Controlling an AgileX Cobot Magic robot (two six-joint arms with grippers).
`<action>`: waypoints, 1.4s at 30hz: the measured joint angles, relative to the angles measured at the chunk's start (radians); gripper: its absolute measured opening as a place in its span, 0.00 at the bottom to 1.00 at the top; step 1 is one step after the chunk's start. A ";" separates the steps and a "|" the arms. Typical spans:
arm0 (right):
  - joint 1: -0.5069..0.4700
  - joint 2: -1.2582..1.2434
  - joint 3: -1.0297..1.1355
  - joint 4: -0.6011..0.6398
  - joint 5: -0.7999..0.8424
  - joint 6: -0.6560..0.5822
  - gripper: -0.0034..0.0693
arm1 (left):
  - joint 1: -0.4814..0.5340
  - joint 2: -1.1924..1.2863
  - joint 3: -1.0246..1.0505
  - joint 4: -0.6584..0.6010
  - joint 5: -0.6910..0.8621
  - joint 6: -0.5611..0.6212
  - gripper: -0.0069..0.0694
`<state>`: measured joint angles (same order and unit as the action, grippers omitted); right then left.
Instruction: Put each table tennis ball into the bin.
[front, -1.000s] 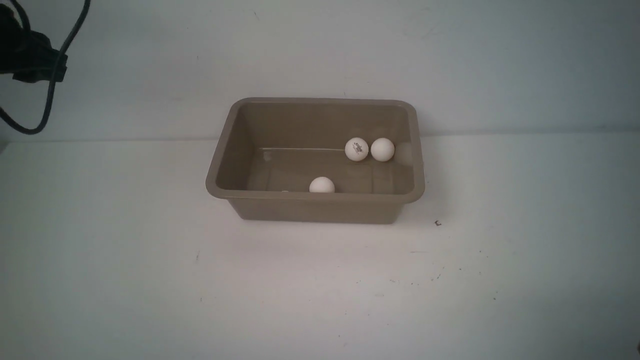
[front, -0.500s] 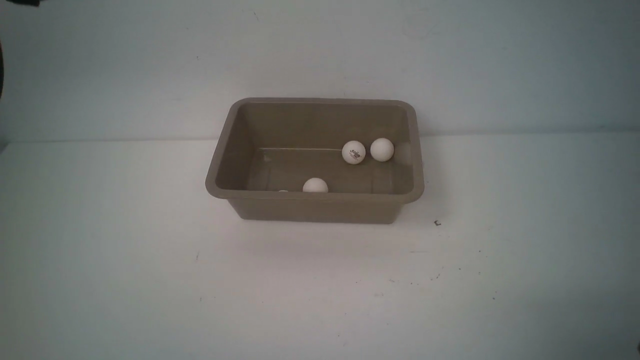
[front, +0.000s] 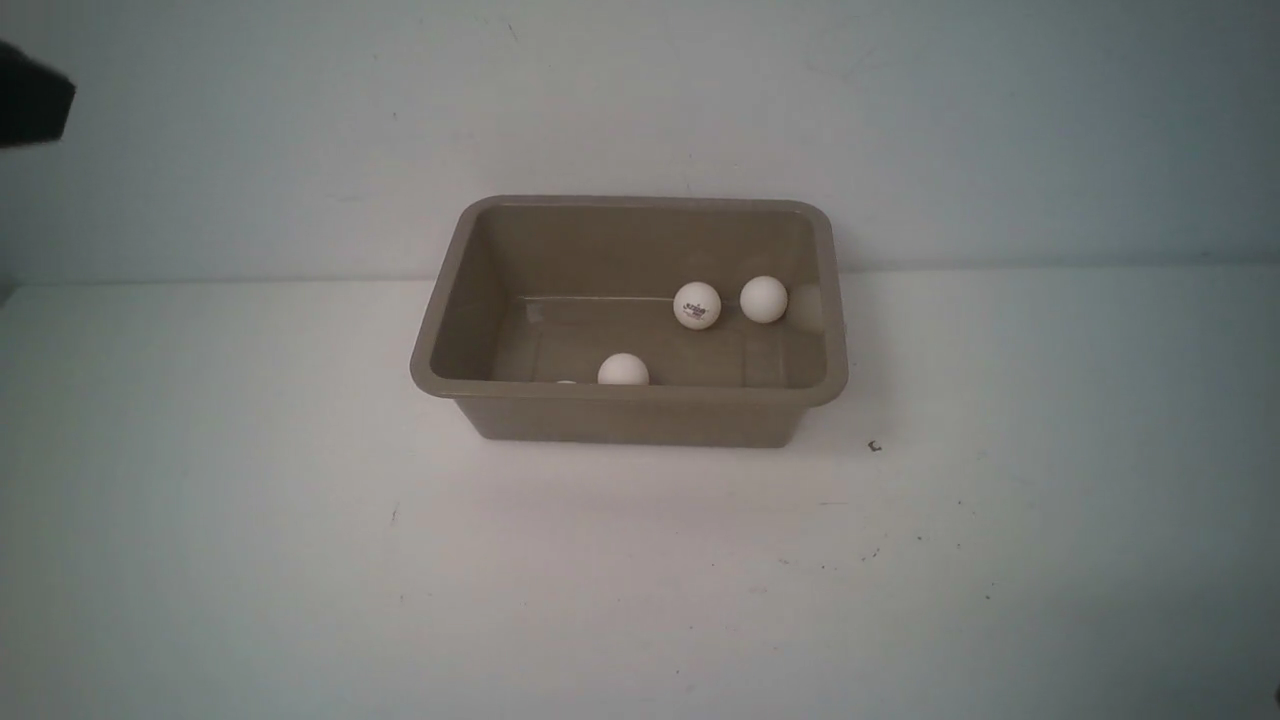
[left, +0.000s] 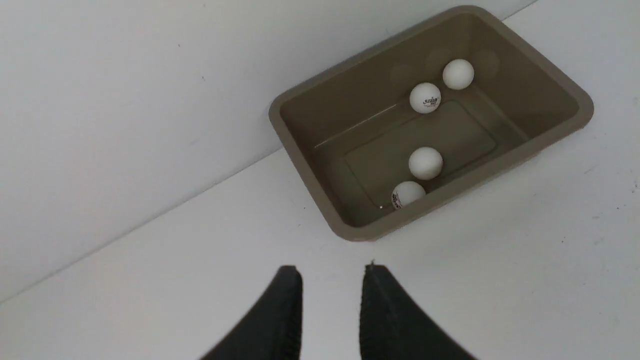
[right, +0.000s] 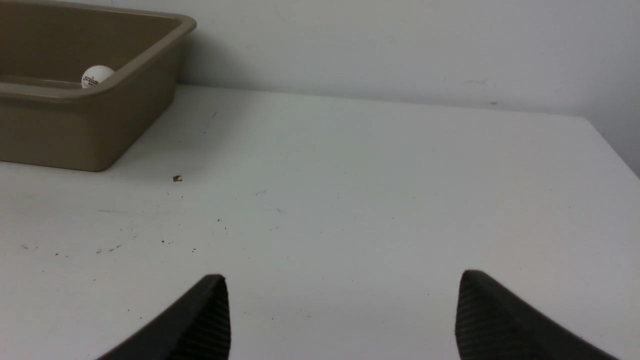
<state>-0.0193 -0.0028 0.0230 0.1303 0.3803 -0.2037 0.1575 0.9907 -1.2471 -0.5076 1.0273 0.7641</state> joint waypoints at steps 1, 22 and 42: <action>0.000 0.000 0.000 0.000 0.000 0.000 0.80 | -0.004 -0.009 0.015 0.003 -0.015 0.000 0.29; 0.000 0.000 0.000 0.000 0.000 0.003 0.80 | -0.299 -0.575 1.001 0.229 -0.744 -0.210 0.29; 0.000 0.000 0.000 0.000 0.000 0.003 0.80 | -0.317 -0.575 1.027 0.319 -0.760 -0.424 0.73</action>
<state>-0.0193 -0.0028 0.0230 0.1303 0.3803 -0.2007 -0.1591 0.4160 -0.2198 -0.1889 0.2669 0.3403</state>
